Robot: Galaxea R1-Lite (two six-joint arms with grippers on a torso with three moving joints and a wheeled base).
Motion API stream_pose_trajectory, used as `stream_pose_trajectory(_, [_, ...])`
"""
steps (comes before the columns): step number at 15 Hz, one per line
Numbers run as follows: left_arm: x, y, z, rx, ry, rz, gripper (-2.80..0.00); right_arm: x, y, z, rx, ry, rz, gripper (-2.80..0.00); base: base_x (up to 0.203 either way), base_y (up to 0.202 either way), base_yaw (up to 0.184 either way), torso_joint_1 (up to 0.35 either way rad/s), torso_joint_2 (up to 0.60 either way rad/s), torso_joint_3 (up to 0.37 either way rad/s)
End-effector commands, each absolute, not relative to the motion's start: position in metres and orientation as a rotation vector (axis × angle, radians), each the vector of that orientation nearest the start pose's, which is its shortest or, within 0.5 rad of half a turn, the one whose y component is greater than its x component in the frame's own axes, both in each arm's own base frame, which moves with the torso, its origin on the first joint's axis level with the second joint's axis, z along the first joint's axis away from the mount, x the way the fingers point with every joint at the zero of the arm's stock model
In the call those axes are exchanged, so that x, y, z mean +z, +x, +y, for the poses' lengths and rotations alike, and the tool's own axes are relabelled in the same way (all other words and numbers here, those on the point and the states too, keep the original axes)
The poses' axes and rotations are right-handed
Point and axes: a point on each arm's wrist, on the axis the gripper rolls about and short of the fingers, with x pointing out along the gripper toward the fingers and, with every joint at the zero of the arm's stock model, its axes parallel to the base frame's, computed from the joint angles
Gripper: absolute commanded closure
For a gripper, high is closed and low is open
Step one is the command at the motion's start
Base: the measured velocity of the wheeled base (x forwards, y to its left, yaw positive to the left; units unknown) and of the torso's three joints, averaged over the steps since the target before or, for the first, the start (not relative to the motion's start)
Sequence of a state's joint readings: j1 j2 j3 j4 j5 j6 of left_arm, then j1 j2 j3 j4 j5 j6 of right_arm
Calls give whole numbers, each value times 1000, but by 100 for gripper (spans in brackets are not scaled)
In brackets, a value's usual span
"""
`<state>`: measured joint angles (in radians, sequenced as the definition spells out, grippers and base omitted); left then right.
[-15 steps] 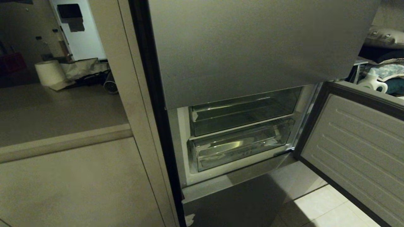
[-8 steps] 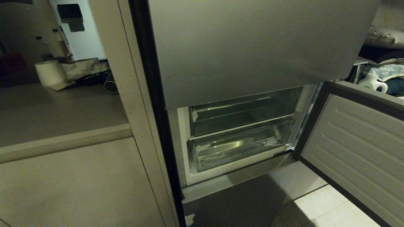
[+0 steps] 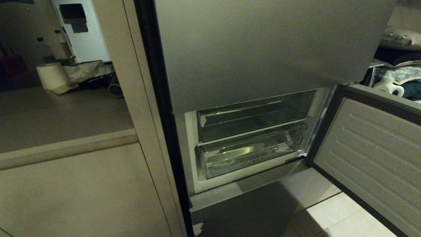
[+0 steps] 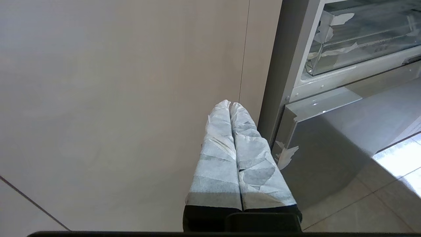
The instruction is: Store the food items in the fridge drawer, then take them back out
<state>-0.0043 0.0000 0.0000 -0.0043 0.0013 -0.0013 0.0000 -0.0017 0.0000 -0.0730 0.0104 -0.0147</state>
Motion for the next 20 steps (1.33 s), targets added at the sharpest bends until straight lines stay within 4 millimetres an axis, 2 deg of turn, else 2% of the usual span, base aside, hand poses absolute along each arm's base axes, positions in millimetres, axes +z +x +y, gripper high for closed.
stream_pose_trajectory(1, [76, -23, 0, -3, -2, -3, 0, 75, -21, 0, 10, -16, -47, 0, -96, 0, 5, 17, 5, -2])
stream_pose_trajectory(17, [76, -23, 0, -3, -2, -3, 0, 75, -21, 0, 12, -18, -48, 0, -196, 0, 1, 2, 2, 2])
stream_pose_trajectory(20, [76, -23, 0, -3, -2, -3, 0, 76, -21, 0, -17, -7, -48, 0, -85, 0, 0, -1, -4, 3])
